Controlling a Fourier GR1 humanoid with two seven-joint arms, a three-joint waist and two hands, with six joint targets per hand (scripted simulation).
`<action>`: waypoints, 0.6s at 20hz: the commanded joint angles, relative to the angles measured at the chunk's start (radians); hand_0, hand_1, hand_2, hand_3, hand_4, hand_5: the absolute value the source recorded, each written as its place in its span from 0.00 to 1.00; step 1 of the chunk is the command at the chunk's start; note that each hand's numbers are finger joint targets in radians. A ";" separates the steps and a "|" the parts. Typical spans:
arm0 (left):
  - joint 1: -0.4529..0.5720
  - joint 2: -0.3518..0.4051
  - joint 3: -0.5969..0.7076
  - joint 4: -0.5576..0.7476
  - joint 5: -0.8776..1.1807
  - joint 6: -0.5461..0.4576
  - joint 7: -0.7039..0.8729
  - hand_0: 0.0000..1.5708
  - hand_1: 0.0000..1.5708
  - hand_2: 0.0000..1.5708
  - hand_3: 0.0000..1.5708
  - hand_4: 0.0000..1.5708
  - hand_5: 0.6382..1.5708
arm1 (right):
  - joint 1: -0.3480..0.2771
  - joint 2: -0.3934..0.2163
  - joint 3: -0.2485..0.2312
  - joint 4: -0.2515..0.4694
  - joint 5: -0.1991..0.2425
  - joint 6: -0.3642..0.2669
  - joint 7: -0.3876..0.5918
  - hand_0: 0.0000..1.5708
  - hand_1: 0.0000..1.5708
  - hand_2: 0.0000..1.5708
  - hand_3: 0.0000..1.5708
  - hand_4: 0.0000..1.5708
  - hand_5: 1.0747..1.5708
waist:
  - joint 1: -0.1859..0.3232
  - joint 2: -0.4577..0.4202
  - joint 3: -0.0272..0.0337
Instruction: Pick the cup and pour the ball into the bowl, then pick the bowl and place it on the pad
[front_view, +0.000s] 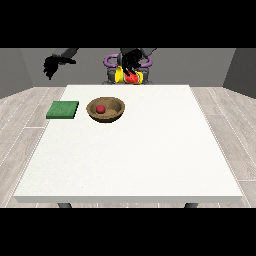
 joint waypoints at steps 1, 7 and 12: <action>0.048 -0.012 0.247 -0.100 0.244 0.127 0.027 0.82 0.82 1.00 1.00 1.00 0.56 | 0.004 0.016 -0.008 -0.003 0.003 -0.040 0.005 0.00 0.00 0.00 0.00 0.16 0.99 | 0.060 0.017 -0.0052; 0.237 -0.049 0.457 -0.276 0.667 0.312 -0.093 0.00 0.00 0.00 0.00 0.40 1.00 | -0.067 0.051 -0.005 -0.040 -0.007 -0.081 -0.003 0.00 0.00 0.00 0.00 0.22 0.99 | 0.064 0.154 -0.0194; 0.349 -0.049 0.470 -0.460 1.071 0.267 -0.300 0.00 0.00 0.00 0.00 0.00 0.98 | -0.132 0.116 0.030 -0.063 0.025 -0.164 0.000 0.00 0.00 0.00 0.00 0.19 1.00 | 0.071 0.218 -0.0105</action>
